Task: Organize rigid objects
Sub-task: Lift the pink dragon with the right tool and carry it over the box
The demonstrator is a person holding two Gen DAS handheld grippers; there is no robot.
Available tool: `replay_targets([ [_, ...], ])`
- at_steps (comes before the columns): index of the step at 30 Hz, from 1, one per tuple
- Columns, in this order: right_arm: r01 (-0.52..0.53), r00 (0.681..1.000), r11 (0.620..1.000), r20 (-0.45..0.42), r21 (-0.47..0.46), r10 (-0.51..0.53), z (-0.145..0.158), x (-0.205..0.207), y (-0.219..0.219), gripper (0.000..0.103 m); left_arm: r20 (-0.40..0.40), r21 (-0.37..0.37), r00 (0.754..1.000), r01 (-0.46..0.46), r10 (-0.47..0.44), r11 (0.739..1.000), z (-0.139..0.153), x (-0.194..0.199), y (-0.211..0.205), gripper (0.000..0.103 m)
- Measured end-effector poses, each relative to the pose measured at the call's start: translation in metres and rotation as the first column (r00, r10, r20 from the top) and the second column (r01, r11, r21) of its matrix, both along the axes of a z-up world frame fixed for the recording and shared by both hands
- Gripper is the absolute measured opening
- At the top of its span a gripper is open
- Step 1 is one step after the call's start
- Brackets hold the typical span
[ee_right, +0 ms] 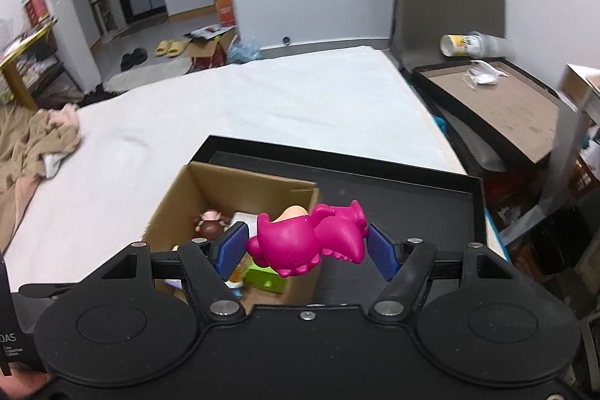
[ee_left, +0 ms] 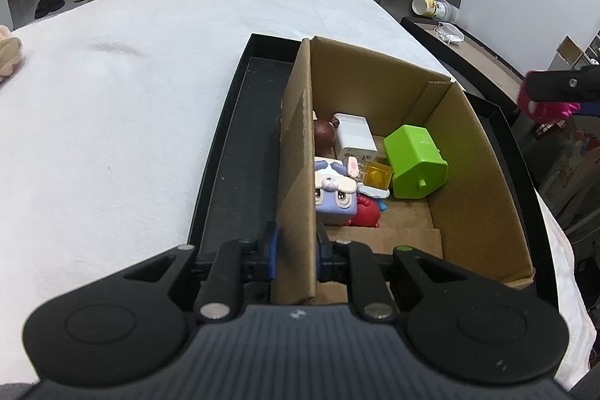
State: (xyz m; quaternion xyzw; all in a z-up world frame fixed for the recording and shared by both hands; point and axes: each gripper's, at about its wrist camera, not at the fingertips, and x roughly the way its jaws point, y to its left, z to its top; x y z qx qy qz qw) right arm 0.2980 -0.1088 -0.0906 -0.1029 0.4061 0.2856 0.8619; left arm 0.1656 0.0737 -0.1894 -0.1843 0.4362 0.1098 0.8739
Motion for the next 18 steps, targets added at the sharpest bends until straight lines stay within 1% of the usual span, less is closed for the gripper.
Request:
replay_targets([
  [9,-0.057,0.998,0.996,-0.018,-0.061,0.056,-0.005,-0.015,0.037,0.068,0.014,-0.021,1.0,0.009,-0.009,1.0,-0.001,-0.001,0.003,0.016],
  [18,-0.085,0.995,0.983,-0.057,-0.161,0.076,-0.027,-0.026,0.062,0.068,0.027,-0.04,1.0,0.009,-0.008,0.999,-0.002,-0.002,0.006,0.017],
])
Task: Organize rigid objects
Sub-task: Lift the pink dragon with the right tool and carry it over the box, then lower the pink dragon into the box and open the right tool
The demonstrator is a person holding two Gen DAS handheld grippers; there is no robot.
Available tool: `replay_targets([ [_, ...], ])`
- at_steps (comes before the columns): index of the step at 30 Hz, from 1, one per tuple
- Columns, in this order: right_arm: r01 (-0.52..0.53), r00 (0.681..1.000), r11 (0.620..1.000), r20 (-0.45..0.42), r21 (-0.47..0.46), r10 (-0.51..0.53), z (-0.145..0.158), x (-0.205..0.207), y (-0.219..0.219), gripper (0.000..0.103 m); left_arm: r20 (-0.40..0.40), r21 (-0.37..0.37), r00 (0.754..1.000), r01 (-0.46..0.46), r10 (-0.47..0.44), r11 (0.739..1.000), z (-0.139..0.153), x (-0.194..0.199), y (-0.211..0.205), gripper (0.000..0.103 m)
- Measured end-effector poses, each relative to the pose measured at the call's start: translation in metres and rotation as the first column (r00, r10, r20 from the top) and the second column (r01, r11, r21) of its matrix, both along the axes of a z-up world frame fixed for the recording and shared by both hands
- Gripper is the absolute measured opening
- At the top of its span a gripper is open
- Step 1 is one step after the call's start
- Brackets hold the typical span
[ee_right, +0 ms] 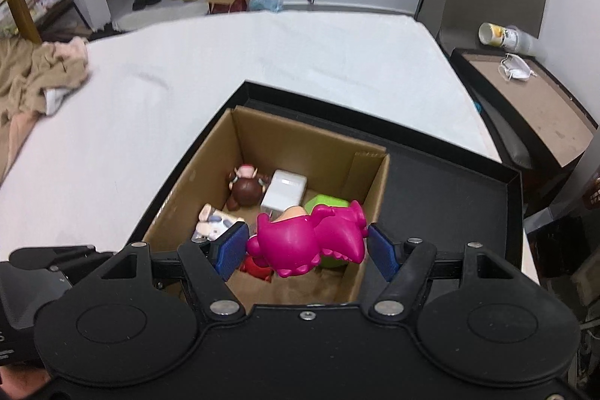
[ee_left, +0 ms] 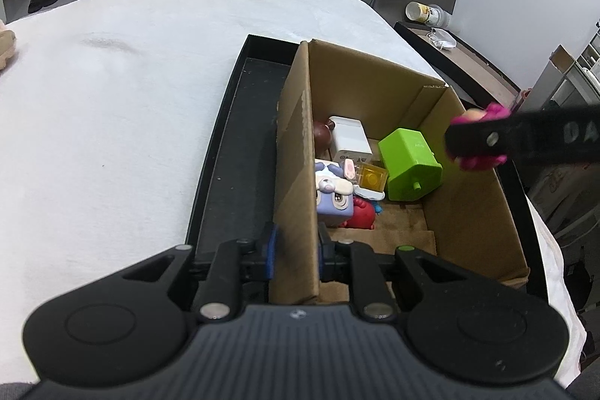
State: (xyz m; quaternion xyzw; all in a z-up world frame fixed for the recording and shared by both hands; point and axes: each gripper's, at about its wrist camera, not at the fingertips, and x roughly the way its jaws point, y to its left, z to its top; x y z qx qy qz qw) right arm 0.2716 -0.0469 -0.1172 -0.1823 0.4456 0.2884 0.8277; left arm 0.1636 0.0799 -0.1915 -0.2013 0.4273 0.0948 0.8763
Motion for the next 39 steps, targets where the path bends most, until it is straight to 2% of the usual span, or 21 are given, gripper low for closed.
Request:
replay_targets([
  [14,-0.037,0.999,0.985,-0.016,-0.17,0.035,-0.034,-0.011,0.026,0.068,0.02,-0.053,1.0,0.003,-0.002,0.999,-0.003,-0.003,0.009,0.02],
  [19,-0.047,0.999,0.977,-0.02,-0.21,0.044,-0.043,-0.008,0.033,0.068,0.025,-0.047,1.0,0.013,-0.012,0.999,-0.003,-0.002,0.009,0.02],
  [27,-0.085,0.993,0.949,0.049,-0.304,0.105,-0.055,-0.013,0.048,0.07,0.029,-0.059,1.0,0.012,-0.01,0.998,-0.004,-0.002,0.011,0.021],
  [33,-0.077,0.995,0.96,0.035,-0.271,0.09,-0.047,-0.012,0.042,0.07,0.029,-0.053,0.999,0.014,-0.013,0.998,-0.004,-0.002,0.01,0.021],
  [39,-0.046,0.999,0.983,0.02,-0.177,0.05,-0.023,-0.007,0.028,0.07,0.022,-0.038,1.0,0.023,-0.023,0.999,-0.003,-0.001,0.008,0.021],
])
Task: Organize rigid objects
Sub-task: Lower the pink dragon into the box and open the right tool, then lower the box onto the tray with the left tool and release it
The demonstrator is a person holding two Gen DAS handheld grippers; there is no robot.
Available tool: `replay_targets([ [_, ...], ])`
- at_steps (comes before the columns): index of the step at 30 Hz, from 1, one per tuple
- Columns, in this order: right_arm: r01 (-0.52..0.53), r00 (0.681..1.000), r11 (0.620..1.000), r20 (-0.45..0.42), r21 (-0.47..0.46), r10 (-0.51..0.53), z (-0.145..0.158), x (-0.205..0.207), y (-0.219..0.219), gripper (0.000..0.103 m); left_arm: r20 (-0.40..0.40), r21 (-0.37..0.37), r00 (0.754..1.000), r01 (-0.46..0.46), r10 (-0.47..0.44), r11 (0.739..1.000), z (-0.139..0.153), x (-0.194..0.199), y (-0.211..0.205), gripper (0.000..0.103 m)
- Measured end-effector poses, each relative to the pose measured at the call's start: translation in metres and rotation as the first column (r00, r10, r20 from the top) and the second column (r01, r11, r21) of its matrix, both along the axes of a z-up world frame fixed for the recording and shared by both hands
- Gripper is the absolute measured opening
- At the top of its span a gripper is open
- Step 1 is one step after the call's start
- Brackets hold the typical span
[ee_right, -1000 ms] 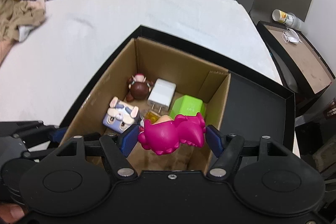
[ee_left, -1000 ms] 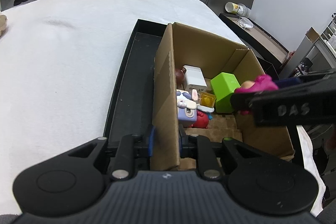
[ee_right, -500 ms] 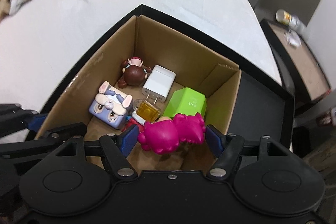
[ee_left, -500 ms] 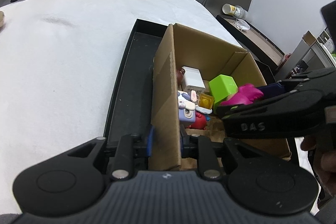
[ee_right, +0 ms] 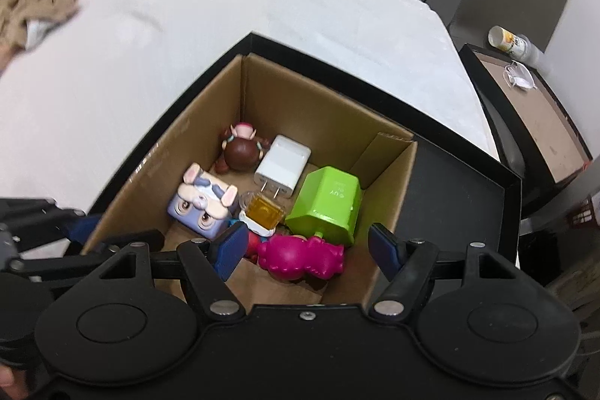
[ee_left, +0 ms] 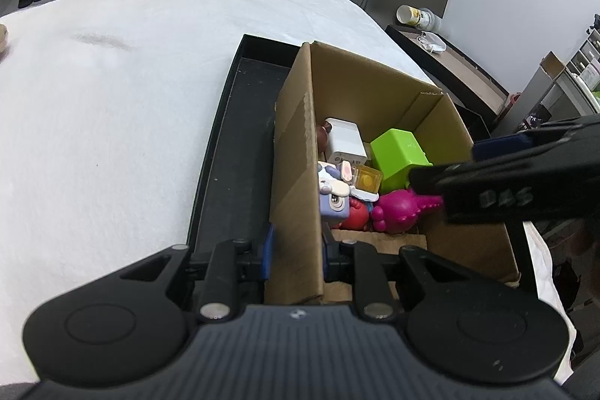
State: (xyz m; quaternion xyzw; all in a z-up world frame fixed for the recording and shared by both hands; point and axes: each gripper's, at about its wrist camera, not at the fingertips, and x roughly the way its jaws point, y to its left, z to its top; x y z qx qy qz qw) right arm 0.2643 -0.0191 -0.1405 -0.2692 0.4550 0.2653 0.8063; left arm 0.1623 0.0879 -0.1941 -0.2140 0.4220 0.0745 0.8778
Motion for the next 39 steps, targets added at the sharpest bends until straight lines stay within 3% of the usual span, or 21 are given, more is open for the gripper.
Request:
replay_targets([
  [11,0.132,0.99,0.977,-0.062,0.166,-0.123,0.025,0.004,-0.042,0.071,-0.061,0.047,0.997,0.049,-0.046,0.998,0.015,0.012,-0.005,0.02],
  [28,0.294,0.955,0.893,-0.137,0.34,-0.263,0.045,0.0,-0.112,0.092,-0.074,0.119,0.992,0.106,-0.097,0.987,0.079,0.011,-0.036,0.021],
  [32,0.308,0.951,0.88,-0.133,0.362,-0.278,0.05,-0.004,-0.131,0.095,-0.079,0.134,0.99,0.128,-0.118,0.983,0.091,0.01,-0.047,0.03],
  [39,0.343,0.939,0.844,-0.137,0.411,-0.315,0.059,-0.006,-0.165,0.1,-0.072,0.133,0.987,0.155,-0.147,0.979,0.111,0.008,-0.066,0.061],
])
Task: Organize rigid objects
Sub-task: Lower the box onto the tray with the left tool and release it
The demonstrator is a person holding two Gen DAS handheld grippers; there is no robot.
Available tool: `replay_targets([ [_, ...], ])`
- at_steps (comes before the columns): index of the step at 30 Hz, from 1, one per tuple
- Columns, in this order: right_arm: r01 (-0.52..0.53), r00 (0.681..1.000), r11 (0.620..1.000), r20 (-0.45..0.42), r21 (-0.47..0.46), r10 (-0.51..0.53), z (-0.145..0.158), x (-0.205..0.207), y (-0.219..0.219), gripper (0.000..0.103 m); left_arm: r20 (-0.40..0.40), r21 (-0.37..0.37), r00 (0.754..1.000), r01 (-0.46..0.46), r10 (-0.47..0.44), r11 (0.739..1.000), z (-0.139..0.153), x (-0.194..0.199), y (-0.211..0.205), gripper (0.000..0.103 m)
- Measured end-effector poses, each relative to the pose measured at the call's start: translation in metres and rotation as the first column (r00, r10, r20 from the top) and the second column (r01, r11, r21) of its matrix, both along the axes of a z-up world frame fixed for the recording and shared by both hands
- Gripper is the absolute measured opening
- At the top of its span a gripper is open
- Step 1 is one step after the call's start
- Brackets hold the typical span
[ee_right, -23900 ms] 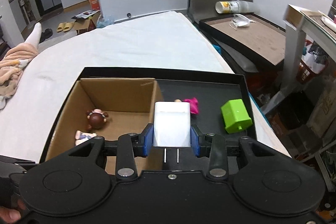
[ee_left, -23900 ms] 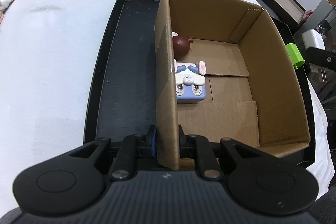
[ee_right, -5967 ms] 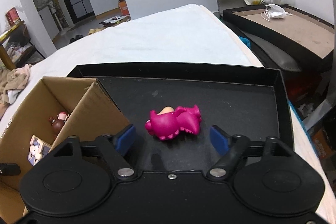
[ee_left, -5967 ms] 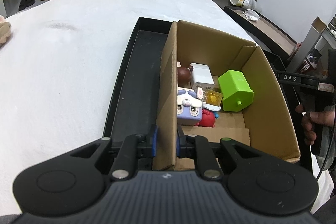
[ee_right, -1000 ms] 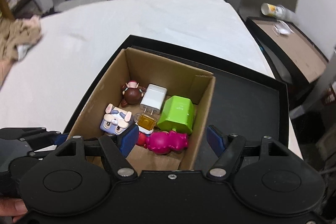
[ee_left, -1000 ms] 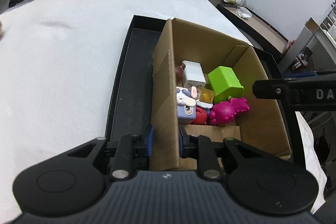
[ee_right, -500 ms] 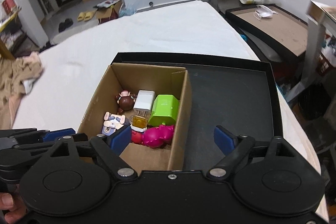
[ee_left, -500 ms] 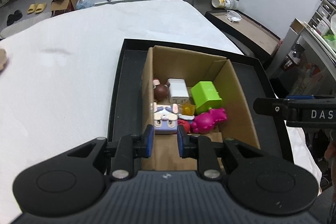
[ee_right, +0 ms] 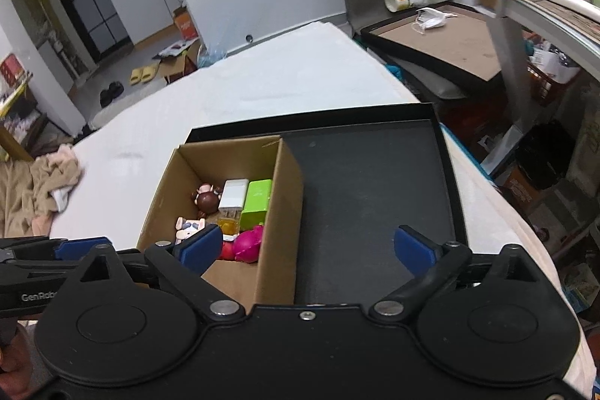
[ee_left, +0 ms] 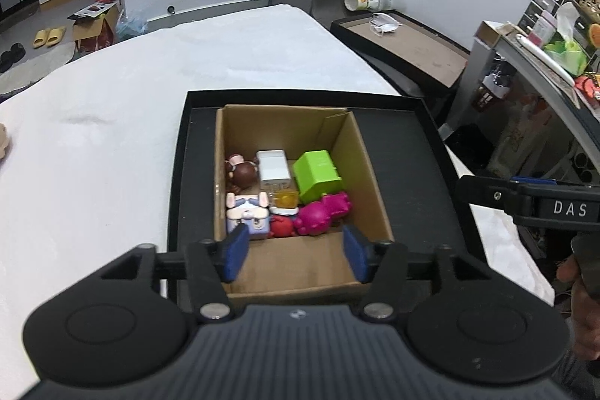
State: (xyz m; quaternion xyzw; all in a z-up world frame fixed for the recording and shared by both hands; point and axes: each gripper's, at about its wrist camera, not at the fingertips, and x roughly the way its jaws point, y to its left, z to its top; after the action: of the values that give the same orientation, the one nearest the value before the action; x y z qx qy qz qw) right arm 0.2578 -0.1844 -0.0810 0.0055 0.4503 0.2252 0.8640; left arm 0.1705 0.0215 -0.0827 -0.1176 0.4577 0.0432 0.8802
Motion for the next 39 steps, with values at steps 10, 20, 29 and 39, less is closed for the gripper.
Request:
replay_targets([
  [10,0.041,0.999,0.999,0.028,0.035,-0.042,0.021,-0.006,-0.032,0.103,0.008,0.012,1.0,0.005,-0.006,1.0,0.027,-0.007,-0.015,0.088],
  [20,0.069,0.996,0.997,0.056,0.02,-0.07,0.042,-0.028,-0.042,0.103,0.036,0.01,0.999,0.011,-0.012,1.0,0.048,-0.028,-0.021,0.102],
  [29,0.06,0.994,0.998,0.085,0.023,-0.062,0.068,-0.062,-0.041,0.103,0.079,0.022,0.997,0.017,-0.018,1.0,0.068,-0.057,-0.021,0.103],
  [39,0.04,0.992,0.999,0.119,0.014,-0.042,0.097,-0.107,-0.034,0.103,0.134,0.051,0.991,0.008,-0.015,0.999,0.09,-0.102,-0.028,0.103],
])
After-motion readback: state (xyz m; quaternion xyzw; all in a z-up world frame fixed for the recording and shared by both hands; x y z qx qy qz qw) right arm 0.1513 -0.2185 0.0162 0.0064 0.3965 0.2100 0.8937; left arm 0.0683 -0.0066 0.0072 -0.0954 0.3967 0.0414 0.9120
